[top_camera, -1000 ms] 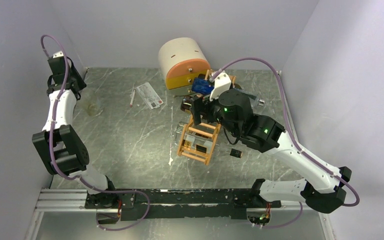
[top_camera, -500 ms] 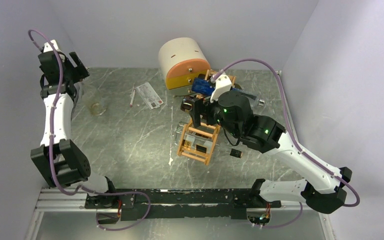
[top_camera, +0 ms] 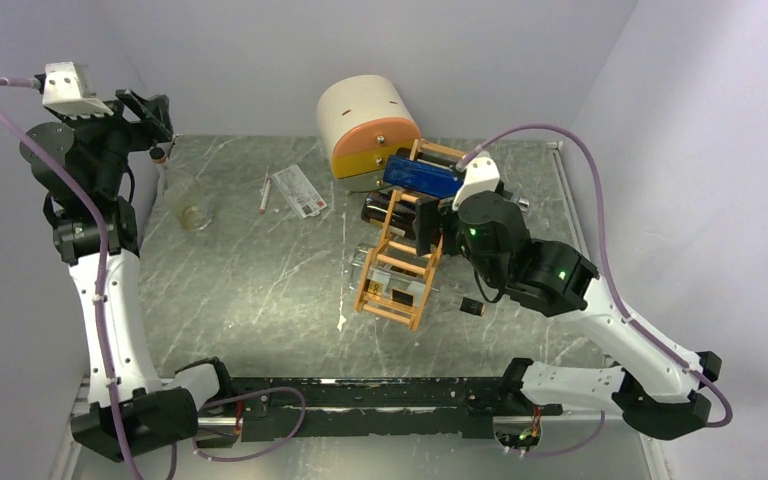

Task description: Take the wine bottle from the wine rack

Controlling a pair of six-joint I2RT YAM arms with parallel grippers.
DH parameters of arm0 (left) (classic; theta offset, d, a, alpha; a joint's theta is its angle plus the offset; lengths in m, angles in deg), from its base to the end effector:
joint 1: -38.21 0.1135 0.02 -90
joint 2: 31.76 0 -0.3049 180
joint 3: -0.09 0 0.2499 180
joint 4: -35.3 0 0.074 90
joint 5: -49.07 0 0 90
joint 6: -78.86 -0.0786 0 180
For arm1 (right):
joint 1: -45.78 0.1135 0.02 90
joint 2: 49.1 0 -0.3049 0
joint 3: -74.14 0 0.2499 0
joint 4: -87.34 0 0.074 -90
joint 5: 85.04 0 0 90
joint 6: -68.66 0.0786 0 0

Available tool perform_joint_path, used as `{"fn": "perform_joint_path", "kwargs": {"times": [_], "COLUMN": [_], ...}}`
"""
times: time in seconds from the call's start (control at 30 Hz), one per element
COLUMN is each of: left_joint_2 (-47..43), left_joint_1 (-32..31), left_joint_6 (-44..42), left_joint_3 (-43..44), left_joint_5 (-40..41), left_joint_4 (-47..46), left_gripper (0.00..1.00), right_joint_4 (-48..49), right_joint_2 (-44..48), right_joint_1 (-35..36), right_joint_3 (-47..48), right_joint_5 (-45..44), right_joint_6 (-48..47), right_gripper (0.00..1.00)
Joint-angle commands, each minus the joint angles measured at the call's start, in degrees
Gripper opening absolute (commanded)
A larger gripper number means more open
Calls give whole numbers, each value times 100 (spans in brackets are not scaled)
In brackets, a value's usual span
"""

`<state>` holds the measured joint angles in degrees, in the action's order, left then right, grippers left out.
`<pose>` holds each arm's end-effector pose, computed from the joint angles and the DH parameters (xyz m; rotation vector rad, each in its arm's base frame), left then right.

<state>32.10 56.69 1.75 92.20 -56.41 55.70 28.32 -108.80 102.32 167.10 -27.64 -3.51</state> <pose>0.2477 0.0607 0.5260 -0.1710 1.4296 -0.1135 0.1464 0.1447 0.4529 -0.3044 1.9323 0.2818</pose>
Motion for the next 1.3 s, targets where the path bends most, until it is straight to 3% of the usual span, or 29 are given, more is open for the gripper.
{"fn": "perform_joint_path", "kwargs": {"times": [0.0,0.2,0.37,0.47,0.63,0.8,0.93,1.1,1.27], "left_joint_2": [99,436,779,862,1018,1156,1257,1460,1456], "left_joint_1": [-115,-854,-1880,-2483,-2741,-2753,-2887,-3065,-3175], "left_joint_6": [417,249,100,-47,212,468,352,261,294], "left_joint_3": [-277,-244,-264,-264,-342,-342,-276,-108,-65], "left_joint_5": [-1274,-962,-888,-356,-576,-903,-462,-393,-303], "left_joint_4": [-784,-598,-513,-365,-491,-574,-349,-112,-48], "left_gripper": [79,81,82,84,83,81,75,78,88], "right_joint_4": [-88,526,596,960,1564,1725,1358,1353,1015], "right_joint_2": [-38,-193,-538,-417,-116,116,-68,142,-49], "right_joint_1": [-454,-3345,-4619,-5488,-6758,-6963,-6948,-6720,-6262], "right_joint_3": [10,-20,33,-284,-959,-1486,-1432,-1687,-1474], "right_joint_5": [-918,1303,1937,2695,3786,3488,3598,3297,2869], "right_joint_6": [-96,-479,-27,406,1459,3373,4150,5072,5191], "right_gripper": [100,100,100,100,100,100,97,90,91]}}
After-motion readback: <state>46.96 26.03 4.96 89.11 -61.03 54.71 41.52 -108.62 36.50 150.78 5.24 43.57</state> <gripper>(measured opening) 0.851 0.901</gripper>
